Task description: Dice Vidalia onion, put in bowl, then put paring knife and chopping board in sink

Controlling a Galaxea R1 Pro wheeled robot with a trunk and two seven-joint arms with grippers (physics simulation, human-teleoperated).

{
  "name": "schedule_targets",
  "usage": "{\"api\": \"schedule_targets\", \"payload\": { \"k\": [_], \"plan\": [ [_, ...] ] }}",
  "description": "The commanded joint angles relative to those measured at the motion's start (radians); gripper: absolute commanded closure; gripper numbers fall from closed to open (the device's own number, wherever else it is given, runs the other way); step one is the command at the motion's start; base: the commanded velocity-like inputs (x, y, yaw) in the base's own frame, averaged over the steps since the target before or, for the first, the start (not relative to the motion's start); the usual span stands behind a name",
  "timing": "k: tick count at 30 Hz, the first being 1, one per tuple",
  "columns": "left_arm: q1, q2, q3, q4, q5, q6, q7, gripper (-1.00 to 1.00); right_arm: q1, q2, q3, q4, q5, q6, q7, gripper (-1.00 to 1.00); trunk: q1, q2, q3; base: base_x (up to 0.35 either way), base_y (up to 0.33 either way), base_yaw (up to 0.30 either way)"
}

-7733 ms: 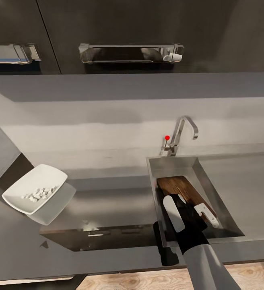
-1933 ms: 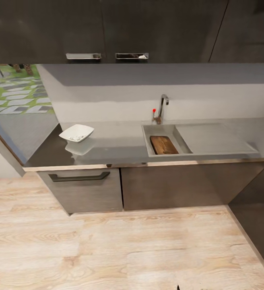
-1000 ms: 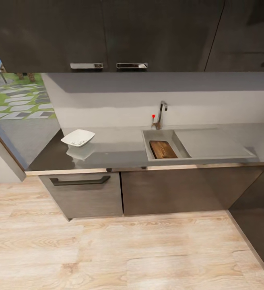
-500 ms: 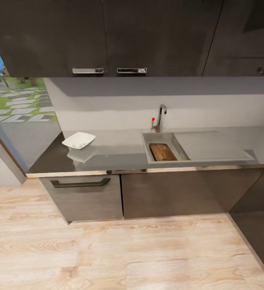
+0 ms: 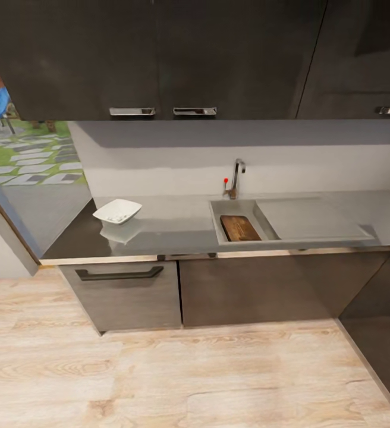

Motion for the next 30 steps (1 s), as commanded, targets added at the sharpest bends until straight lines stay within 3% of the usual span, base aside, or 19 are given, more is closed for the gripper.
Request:
{"api": "schedule_targets", "payload": {
  "k": [1,30],
  "plan": [
    [0.0,-0.001,0.001,-0.001,-0.001,-0.002,0.002,-1.0,-0.002,-0.001,0.008,-0.003,-0.001,-0.002,-0.01,-1.0,0.001,-0.002,0.0,0.0,0.0,0.0],
    [0.0,-0.001,0.001,0.013,-0.001,-0.002,0.002,-1.0,-0.002,-0.001,0.008,0.004,-0.002,-0.002,-0.01,-1.0,0.001,-0.002,0.046,0.0,0.0,0.0]
  ]
}}
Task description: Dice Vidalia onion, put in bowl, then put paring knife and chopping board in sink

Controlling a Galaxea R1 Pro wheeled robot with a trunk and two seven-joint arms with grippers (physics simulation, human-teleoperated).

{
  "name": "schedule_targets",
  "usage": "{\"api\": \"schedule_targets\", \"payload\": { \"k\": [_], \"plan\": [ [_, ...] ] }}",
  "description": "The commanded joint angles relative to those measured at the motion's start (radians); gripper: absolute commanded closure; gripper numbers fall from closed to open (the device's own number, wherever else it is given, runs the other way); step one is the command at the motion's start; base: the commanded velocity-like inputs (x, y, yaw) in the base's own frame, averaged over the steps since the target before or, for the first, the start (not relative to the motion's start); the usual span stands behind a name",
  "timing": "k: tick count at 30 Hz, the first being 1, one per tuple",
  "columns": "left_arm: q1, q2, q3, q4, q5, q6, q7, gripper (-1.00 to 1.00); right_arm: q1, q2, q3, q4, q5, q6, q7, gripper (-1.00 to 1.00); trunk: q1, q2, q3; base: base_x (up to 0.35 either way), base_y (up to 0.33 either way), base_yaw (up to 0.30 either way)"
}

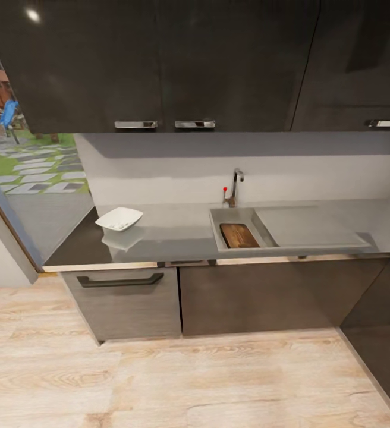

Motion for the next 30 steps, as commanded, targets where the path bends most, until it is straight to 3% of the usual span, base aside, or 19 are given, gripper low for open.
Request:
{"api": "schedule_targets", "payload": {
  "k": [1,30],
  "plan": [
    [0.0,-0.001,0.001,-0.001,-0.001,-0.002,0.002,-1.0,-0.002,-0.001,0.008,-0.003,-0.001,-0.002,-0.01,-1.0,0.001,-0.002,0.0,0.0,0.0,0.0],
    [0.0,-0.001,0.001,-0.003,-0.001,-0.003,0.002,-1.0,-0.002,-0.001,0.008,-0.003,-0.002,-0.002,-0.012,-1.0,0.001,-0.002,0.043,0.0,0.0,0.0]
  ]
}}
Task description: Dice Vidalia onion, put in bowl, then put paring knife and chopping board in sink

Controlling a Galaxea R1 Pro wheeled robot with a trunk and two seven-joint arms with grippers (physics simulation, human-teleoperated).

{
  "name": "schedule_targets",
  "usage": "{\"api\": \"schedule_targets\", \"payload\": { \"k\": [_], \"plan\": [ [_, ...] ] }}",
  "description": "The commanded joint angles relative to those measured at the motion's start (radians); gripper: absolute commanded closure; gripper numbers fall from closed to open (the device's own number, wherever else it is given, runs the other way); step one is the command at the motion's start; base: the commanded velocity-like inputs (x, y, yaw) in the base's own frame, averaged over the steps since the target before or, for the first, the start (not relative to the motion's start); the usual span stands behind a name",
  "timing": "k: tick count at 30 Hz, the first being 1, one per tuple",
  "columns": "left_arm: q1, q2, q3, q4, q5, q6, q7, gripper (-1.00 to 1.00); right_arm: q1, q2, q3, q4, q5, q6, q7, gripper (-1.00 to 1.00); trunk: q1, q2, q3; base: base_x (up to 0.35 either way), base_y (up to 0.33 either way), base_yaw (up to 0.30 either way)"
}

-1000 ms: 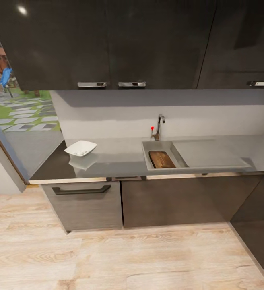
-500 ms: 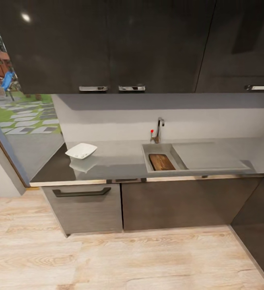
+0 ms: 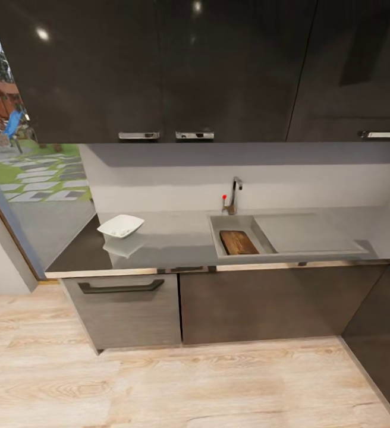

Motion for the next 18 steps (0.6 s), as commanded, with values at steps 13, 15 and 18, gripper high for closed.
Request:
{"api": "schedule_targets", "payload": {
  "k": [13,15,18],
  "plan": [
    [0.0,0.001,0.0,0.107,-0.008,-0.001,0.009,-1.0,-0.002,-0.002,0.011,0.075,0.0,0.015,-0.011,-1.0,0.001,-0.002,-0.001,0.0,0.0,0.0],
    [0.0,0.001,0.0,0.112,-0.008,-0.001,0.009,-1.0,-0.002,0.003,0.012,0.074,-0.001,0.014,-0.01,-1.0,0.001,-0.002,-0.001,0.0,0.0,0.0],
    [0.0,0.001,0.0,0.113,-0.008,-0.001,0.009,-1.0,-0.002,0.022,0.013,0.074,-0.001,0.015,-0.01,-1.0,0.001,-0.002,-0.001,0.0,0.0,0.0]
  ]
}}
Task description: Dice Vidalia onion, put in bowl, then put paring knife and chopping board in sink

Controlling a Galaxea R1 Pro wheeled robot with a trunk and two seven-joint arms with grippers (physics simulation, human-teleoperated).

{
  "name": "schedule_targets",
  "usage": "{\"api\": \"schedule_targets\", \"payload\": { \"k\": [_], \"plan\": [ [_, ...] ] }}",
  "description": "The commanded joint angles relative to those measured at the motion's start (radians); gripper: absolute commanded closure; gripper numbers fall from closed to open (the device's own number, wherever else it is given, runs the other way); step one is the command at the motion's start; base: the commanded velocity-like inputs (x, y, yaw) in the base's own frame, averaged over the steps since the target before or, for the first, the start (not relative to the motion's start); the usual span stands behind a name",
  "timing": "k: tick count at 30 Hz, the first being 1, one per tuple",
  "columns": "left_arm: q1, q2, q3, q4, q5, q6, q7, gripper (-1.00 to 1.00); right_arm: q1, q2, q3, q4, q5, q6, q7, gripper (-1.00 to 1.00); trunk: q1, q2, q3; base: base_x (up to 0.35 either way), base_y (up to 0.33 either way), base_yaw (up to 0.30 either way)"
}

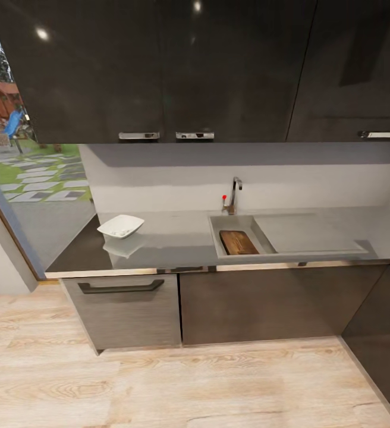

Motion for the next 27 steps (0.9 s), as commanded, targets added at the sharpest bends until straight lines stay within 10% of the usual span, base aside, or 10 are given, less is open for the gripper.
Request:
{"api": "schedule_targets", "payload": {
  "k": [1,7,11,17,21,27],
  "plan": [
    [0.0,-0.001,0.002,-0.001,-0.001,-0.002,0.001,-1.0,-0.002,0.005,0.008,-0.003,-0.003,-0.002,-0.011,-1.0,0.001,-0.002,-0.002,0.0,0.0,0.0],
    [0.0,-0.001,0.002,0.001,-0.001,-0.002,0.001,-1.0,-0.002,0.048,-0.009,-0.002,-0.001,-0.002,-0.009,-1.0,0.001,-0.002,-0.002,0.0,0.0,0.0],
    [0.0,0.0,0.002,0.002,-0.001,-0.001,0.001,-1.0,-0.002,0.055,-0.351,-0.003,-0.003,-0.002,-0.01,-1.0,0.001,-0.002,-0.002,0.0,0.0,0.0],
    [0.0,0.001,0.002,0.002,-0.001,-0.001,0.001,-1.0,-0.002,-0.04,-0.879,-0.001,-0.001,-0.001,-0.011,-1.0,0.001,-0.002,-0.002,0.0,0.0,0.0],
    [0.0,0.001,0.002,0.005,-0.001,-0.001,0.001,-1.0,-0.002,-0.058,-1.005,0.0,0.001,-0.001,-0.011,-1.0,0.001,-0.002,-0.002,0.0,0.0,0.0],
    [0.0,0.001,0.002,0.008,-0.001,-0.001,0.001,-1.0,-0.002,-0.064,-1.03,-0.019,0.057,0.031,-0.011,-1.0,0.001,-0.002,-0.002,0.0,0.0,0.0]
  ]
}}
